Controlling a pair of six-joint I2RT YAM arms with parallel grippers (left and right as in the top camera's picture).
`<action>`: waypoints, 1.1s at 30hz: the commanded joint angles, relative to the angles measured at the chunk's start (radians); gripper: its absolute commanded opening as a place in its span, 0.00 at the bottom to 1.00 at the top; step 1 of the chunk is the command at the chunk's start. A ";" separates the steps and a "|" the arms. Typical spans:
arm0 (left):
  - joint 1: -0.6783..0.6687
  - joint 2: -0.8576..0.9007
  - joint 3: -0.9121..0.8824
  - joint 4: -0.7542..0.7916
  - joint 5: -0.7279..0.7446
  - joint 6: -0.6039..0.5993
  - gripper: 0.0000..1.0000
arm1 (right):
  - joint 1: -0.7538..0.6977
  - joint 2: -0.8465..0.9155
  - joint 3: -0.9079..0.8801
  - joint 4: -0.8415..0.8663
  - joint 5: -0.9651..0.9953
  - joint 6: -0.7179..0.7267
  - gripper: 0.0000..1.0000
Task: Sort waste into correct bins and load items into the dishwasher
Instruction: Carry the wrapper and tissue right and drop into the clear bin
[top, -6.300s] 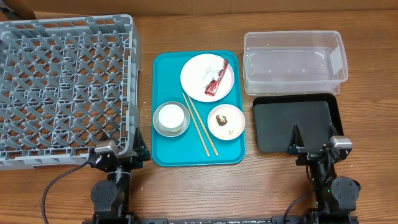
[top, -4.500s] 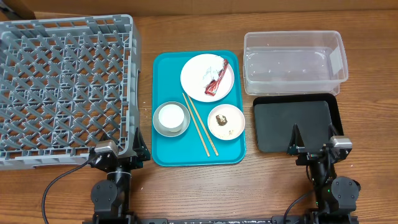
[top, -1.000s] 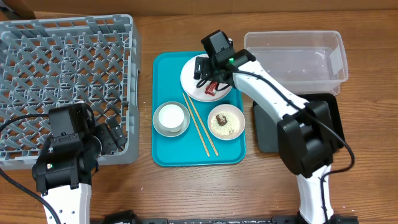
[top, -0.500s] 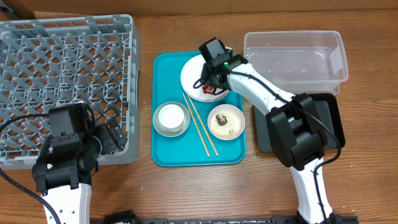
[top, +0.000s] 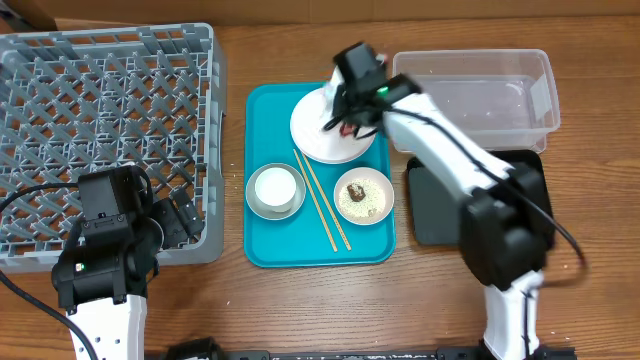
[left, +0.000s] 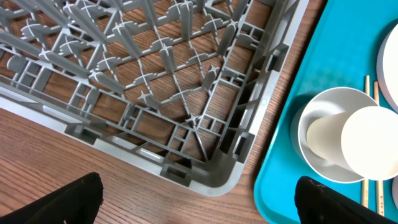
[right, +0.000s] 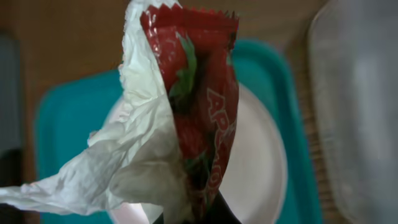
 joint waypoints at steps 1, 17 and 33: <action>0.005 -0.001 0.023 0.001 0.012 -0.014 1.00 | -0.069 -0.191 0.023 -0.029 0.087 -0.022 0.04; 0.005 -0.001 0.023 0.000 0.013 -0.015 1.00 | -0.379 -0.203 -0.029 -0.140 0.145 -0.014 0.19; 0.004 -0.001 0.023 0.002 0.019 -0.014 1.00 | -0.381 -0.303 0.015 -0.321 0.102 -0.086 1.00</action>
